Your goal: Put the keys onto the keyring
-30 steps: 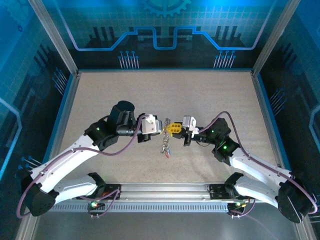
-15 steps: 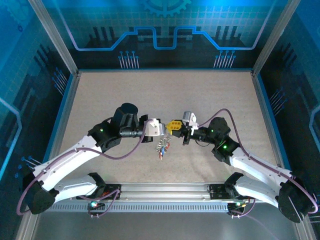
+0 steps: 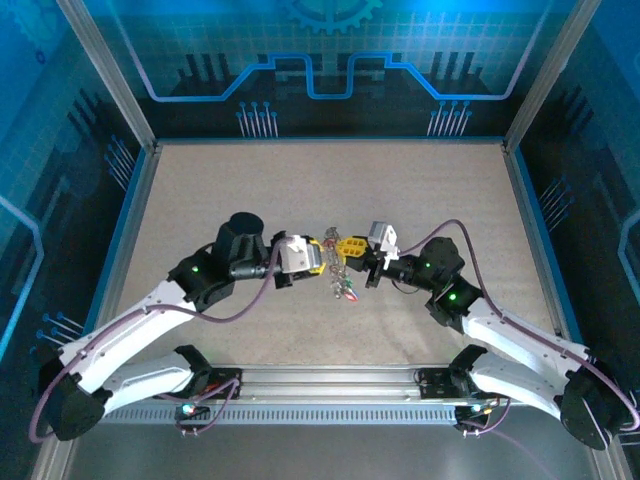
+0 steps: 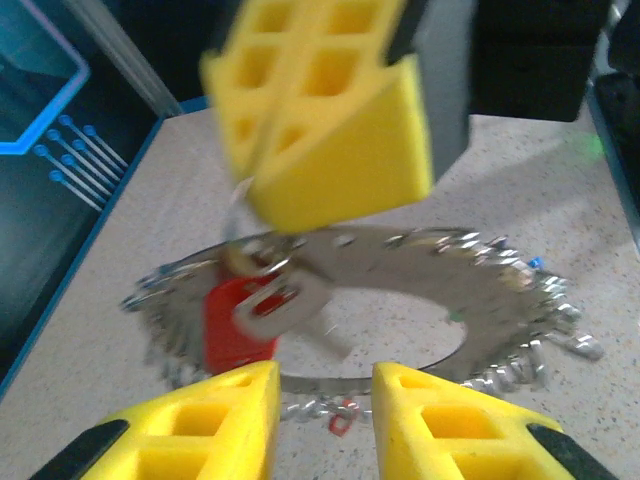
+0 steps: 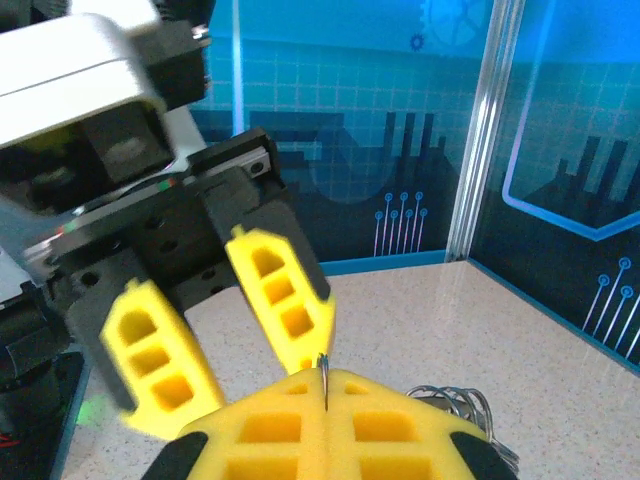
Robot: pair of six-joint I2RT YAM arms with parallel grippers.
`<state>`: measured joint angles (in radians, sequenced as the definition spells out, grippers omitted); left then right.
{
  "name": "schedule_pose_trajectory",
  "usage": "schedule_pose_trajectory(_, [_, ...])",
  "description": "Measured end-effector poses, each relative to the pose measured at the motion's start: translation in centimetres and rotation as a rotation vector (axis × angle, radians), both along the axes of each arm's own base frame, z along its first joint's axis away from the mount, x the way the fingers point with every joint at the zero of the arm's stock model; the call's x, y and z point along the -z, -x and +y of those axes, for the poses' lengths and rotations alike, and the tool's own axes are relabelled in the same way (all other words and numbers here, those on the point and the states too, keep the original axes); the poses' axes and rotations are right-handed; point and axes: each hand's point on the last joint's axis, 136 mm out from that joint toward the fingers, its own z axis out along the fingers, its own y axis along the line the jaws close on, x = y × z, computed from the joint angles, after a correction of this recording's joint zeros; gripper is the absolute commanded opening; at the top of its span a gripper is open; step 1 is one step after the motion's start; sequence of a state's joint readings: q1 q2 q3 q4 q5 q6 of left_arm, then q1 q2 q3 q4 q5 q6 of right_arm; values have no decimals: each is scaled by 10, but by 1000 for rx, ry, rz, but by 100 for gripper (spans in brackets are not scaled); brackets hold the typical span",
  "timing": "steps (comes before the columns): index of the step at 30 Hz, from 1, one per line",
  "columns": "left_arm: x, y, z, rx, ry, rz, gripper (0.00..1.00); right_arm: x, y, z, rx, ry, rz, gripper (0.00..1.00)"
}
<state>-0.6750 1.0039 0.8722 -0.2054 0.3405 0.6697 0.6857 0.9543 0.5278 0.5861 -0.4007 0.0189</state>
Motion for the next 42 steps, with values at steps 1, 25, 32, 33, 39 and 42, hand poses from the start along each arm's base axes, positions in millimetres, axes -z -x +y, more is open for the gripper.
schedule_pose_trajectory(1, [-6, -2, 5, -17, 22, 2, 33, -1, 0, 0, -1, -2, -6, 0])
schedule_pose_trajectory(25, [-25, 7, -11, 91, 242, 254, 27, 2, 9, 5, -64, 9, -23, 0])
schedule_pose_trajectory(32, [-25, 9, -14, 122, 256, 286, 22, 3, 12, 6, -81, 11, -23, 0])
schedule_pose_trajectory(33, [-24, 9, -15, 125, 255, 292, 22, 3, 12, 6, -81, 11, -23, 0])
schedule_pose_trajectory(39, [-19, 8, -16, 127, 248, 308, 18, 3, 13, 7, -89, 11, -24, 0])
schedule_pose_trajectory(42, [-20, 8, -16, 133, 250, 310, 12, 3, 14, 7, -97, 12, -24, 0])
